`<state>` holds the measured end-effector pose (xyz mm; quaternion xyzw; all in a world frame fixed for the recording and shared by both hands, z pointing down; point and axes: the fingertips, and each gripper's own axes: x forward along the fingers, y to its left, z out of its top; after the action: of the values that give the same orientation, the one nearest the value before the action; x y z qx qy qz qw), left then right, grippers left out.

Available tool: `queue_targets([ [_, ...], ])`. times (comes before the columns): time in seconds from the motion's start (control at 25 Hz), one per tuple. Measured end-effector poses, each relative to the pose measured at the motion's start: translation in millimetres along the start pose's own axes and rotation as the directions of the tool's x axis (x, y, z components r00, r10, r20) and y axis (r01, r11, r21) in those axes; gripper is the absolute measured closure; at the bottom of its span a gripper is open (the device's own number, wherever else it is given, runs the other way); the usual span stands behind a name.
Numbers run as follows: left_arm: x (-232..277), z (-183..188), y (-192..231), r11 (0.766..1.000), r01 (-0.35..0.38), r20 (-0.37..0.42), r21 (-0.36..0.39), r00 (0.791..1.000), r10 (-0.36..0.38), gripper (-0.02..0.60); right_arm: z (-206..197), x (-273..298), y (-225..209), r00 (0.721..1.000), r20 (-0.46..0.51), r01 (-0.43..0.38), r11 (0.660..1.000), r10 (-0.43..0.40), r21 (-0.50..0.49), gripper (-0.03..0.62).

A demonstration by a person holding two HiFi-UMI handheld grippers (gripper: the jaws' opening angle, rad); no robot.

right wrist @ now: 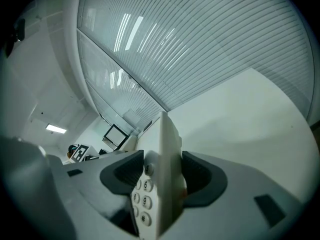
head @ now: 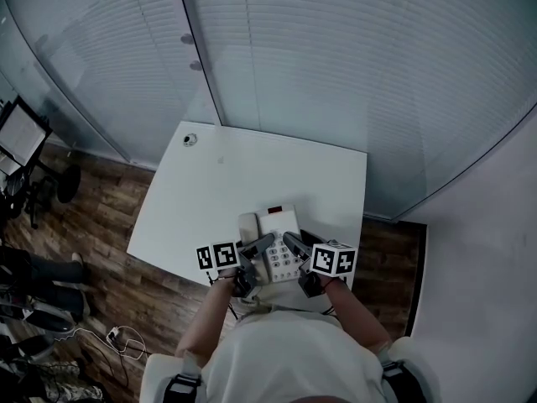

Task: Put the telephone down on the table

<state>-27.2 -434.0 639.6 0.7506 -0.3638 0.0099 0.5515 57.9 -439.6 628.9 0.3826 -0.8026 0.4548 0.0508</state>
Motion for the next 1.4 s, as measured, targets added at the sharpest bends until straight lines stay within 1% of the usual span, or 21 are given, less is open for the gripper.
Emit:
queue_targets([
  [0.36, 14.6, -5.0, 11.8, 0.999, -0.037, -0.024, 0.009, 0.999, 0.037, 0.149, -6.4, 5.7, -18.4, 1.0, -0.012, 0.025, 0.999, -0.025, 0.02, 0.356],
  [0.64, 21.3, -7.1, 23.7, 0.998, -0.062, -0.034, 0.005, 0.997, 0.062, 0.149, -12.4, 15.5, -27.9, 1.0, -0.019, 0.018, 0.999, -0.018, 0.038, 0.355],
  [0.84, 29.2, -13.8, 36.0, 0.997, -0.083, -0.048, 0.008, 0.995, 0.083, 0.149, -24.2, 20.8, -40.6, 0.999, -0.034, 0.017, 0.995, -0.013, 0.095, 0.353],
  [0.96, 31.2, -9.1, 36.0, 0.995, -0.097, -0.049, 0.023, 0.994, 0.098, 0.149, -22.1, 23.9, -43.8, 0.999, -0.035, 0.008, 0.992, -0.003, 0.124, 0.353],
  [1.12, 32.0, -7.0, 34.8, 0.991, -0.118, -0.054, 0.068, 0.991, 0.122, 0.149, -23.9, 24.7, -46.3, 0.999, -0.044, -0.001, 0.986, 0.008, 0.164, 0.352],
  [1.24, 32.0, -6.8, 35.6, 0.987, -0.131, -0.05, 0.097, 0.989, 0.136, 0.149, -25.8, 25.3, -48.2, 0.998, -0.064, 0.023, 0.987, -0.013, 0.159, 0.352],
  [1.4, 32.8, -7.4, 36.1, 0.985, -0.14, -0.057, 0.101, 0.988, 0.146, 0.149, -26.9, 24.4, -50.5, 0.997, -0.059, 0.053, 0.989, -0.045, 0.14, 0.353],
])
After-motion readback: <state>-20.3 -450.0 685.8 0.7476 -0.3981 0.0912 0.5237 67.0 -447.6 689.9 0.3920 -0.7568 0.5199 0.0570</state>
